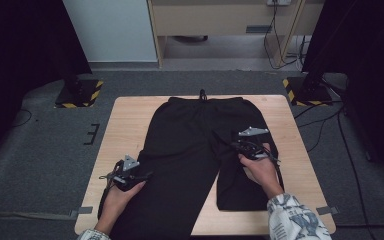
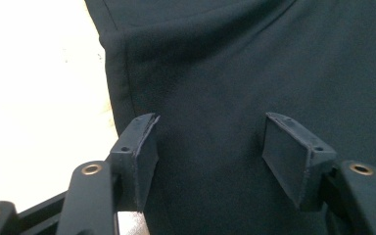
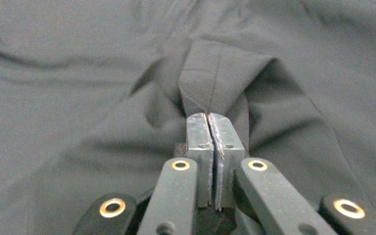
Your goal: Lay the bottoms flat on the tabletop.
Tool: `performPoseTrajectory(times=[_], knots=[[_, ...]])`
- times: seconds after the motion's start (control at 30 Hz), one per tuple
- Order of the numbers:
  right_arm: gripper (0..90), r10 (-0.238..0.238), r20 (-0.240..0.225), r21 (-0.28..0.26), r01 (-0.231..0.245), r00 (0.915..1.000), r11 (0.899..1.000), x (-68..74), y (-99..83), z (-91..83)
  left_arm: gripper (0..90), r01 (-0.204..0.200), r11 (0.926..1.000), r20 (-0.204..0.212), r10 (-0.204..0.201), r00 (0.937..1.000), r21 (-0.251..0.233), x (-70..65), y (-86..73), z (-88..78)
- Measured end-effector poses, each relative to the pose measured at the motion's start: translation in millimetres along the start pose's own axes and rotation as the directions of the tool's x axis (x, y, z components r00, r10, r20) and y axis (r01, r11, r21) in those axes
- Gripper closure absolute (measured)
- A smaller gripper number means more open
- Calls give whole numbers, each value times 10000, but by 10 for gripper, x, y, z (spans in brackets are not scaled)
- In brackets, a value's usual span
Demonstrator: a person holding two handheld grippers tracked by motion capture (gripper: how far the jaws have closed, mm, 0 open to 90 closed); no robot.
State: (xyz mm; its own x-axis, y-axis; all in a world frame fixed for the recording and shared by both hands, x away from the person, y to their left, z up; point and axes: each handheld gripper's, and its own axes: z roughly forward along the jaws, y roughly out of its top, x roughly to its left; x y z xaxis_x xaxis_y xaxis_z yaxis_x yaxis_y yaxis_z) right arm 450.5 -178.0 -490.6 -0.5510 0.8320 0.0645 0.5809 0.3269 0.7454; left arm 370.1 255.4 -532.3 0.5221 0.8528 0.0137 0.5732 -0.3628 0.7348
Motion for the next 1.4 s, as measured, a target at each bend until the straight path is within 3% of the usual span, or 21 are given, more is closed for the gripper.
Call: performPoseTrajectory(times=[0.27,0.33,0.37,0.57,0.87,1.0,1.13,1.4], knots=[[884,296,-128,50,-296,9995,9996,-119,-474,-436,398,143,9998,-143,-146,9998,-167,31,-24,-6],[884,176,-96,267,-174,9998,9995,-141,-621,-530,398,167,9997,-202,-171,9997,-178,36,-25,-6],[883,83,-40,515,-81,10000,9986,-186,-777,-623,397,176,9997,-224,-180,9996,-181,41,-26,-6],[873,180,-117,751,-171,9998,9970,-284,-983,-822,398,210,9995,-231,-216,9995,-243,52,-31,-3],[841,129,-107,782,-120,9999,9969,-385,-1059,-1020,397,116,9997,-377,-124,9992,-231,36,-37,-14],[694,454,-25,417,-452,9990,9981,-447,-1026,-1073,369,97,9997,-407,-107,9991,-239,5,-42,-23],[528,605,-141,44,-605,9981,9982,-495,-903,-992,360,-74,9996,-316,65,9995,-265,-71,-29,-57],[505,517,-365,-289,-528,9980,9982,-448,-756,-807,365,-161,9991,-149,155,9998,-403,-153,6,-147]])
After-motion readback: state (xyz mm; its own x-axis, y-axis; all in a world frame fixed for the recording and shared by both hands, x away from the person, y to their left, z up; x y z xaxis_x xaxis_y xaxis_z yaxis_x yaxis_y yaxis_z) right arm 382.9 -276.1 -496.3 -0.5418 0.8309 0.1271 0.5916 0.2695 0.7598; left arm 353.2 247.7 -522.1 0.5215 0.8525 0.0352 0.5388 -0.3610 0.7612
